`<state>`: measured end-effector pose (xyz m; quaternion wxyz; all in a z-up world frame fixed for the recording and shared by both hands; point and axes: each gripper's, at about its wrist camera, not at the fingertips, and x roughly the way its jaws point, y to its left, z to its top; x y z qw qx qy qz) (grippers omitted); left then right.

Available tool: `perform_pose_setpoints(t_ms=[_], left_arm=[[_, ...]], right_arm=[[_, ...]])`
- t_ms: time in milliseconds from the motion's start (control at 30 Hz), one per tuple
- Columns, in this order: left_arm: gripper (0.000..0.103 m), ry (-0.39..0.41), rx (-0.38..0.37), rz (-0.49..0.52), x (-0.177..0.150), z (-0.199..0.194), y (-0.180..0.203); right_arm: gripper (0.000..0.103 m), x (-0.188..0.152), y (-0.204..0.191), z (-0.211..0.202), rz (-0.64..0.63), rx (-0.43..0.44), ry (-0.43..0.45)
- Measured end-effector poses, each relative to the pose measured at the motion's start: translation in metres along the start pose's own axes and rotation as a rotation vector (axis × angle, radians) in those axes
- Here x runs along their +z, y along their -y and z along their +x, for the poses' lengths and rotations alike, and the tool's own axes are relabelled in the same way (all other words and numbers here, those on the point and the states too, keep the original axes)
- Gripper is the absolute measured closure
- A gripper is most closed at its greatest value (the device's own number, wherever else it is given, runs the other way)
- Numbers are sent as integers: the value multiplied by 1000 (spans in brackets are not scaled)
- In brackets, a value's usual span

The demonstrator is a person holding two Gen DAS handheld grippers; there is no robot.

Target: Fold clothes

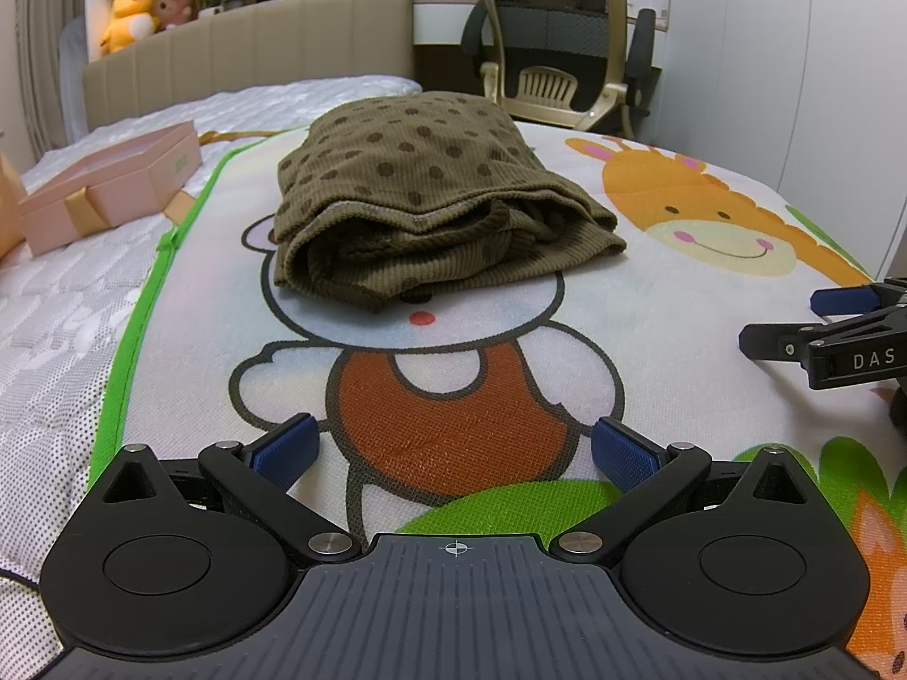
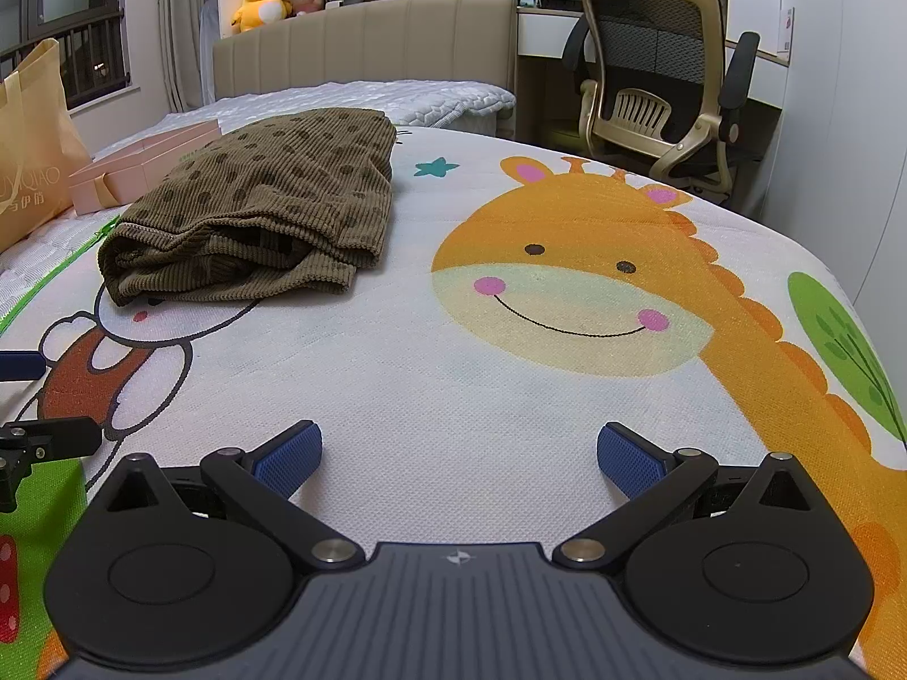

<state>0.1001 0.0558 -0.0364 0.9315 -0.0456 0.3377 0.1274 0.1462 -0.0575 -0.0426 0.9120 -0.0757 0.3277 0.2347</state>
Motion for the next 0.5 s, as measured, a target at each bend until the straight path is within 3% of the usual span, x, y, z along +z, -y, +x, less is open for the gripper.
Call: perform_pose_setpoints(t_ms=[500], left_arm=[[0, 2, 0, -2, 0, 0, -1]], right_arm=[[0, 0, 1, 0, 0, 1, 0]])
